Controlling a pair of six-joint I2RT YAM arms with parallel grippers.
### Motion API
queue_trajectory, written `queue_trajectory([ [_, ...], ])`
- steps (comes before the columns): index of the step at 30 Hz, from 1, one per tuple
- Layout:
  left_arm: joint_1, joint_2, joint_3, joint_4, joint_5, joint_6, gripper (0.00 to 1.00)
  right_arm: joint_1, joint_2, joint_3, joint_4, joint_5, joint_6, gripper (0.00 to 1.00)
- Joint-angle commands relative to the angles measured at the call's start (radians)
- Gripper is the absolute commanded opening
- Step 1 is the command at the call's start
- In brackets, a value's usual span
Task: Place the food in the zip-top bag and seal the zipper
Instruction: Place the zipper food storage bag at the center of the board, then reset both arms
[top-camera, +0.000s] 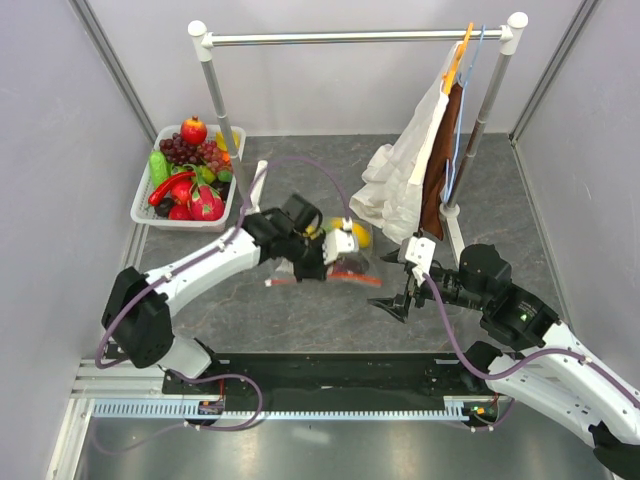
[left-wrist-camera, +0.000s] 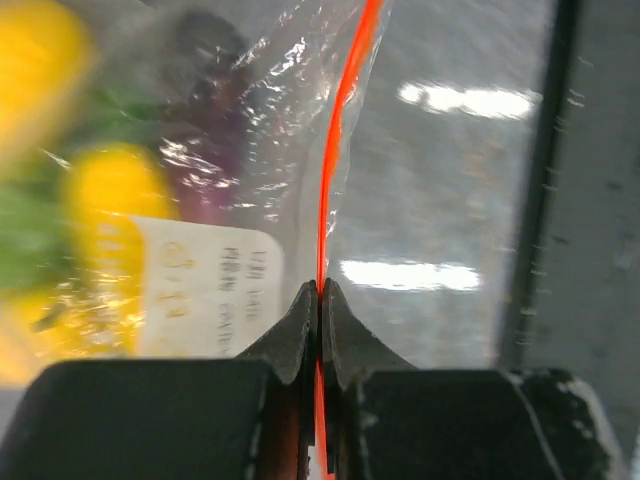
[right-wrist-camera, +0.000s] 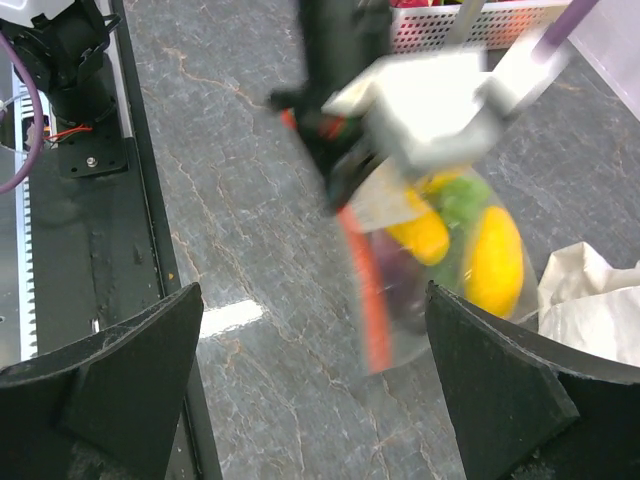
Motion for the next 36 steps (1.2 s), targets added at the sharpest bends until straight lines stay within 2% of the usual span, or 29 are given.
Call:
queue_trajectory([
  [1, -0.092, -0.057, -0.156, 0.073, 0.089, -0.183, 0.02, 0.001, -0.004, 0.042, -0.012, -0.012, 0.032, 0.98],
  [5, -0.159, -0.114, -0.231, 0.167, 0.121, -0.336, 0.02, 0.0, -0.013, 0.079, -0.1, -0.021, 0.012, 0.98],
  [8, -0.161, -0.134, -0.236, 0.179, 0.134, -0.393, 0.04, 0.001, -0.025, 0.117, -0.183, -0.009, -0.017, 0.98],
  [12, -0.159, -0.146, -0.228, 0.182, 0.152, -0.424, 0.39, -0.003, -0.048, 0.151, -0.253, 0.024, -0.039, 0.98],
  [13, -0.152, -0.152, -0.211, 0.168, 0.164, -0.427, 0.43, -0.008, -0.051, 0.155, -0.268, 0.033, -0.045, 0.98],
  [15, -0.13, -0.164, -0.144, 0.121, 0.222, -0.431, 0.59, -0.022, -0.057, 0.171, -0.289, 0.036, -0.048, 0.98],
  [17, -0.083, -0.193, -0.09, 0.084, 0.256, -0.43, 0.92, -0.034, -0.074, 0.18, -0.308, 0.031, -0.06, 0.98],
  [18, -0.066, -0.206, -0.038, 0.053, 0.267, -0.433, 0.97, -0.037, -0.077, 0.188, -0.326, 0.031, -0.063, 0.98],
  [21, -0.005, -0.252, 0.077, -0.058, 0.296, -0.395, 1.0, -0.056, -0.11, 0.201, -0.36, 0.019, -0.076, 0.98],
  [24, 0.11, -0.315, 0.144, -0.146, 0.394, -0.317, 1.0, -0.078, -0.14, 0.221, -0.4, -0.01, -0.097, 0.98],
  [25, 0.161, -0.335, 0.151, -0.177, 0.382, -0.297, 1.0, -0.092, -0.148, 0.227, -0.412, -0.012, -0.102, 0.98],
  [31, 0.351, -0.529, 0.102, -0.191, 0.177, -0.359, 1.0, -0.195, -0.221, 0.246, -0.438, 0.048, -0.045, 0.98],
  [36, 0.425, -0.638, -0.018, -0.194, -0.019, -0.396, 1.0, -0.328, -0.295, 0.238, -0.412, 0.203, 0.103, 0.98],
])
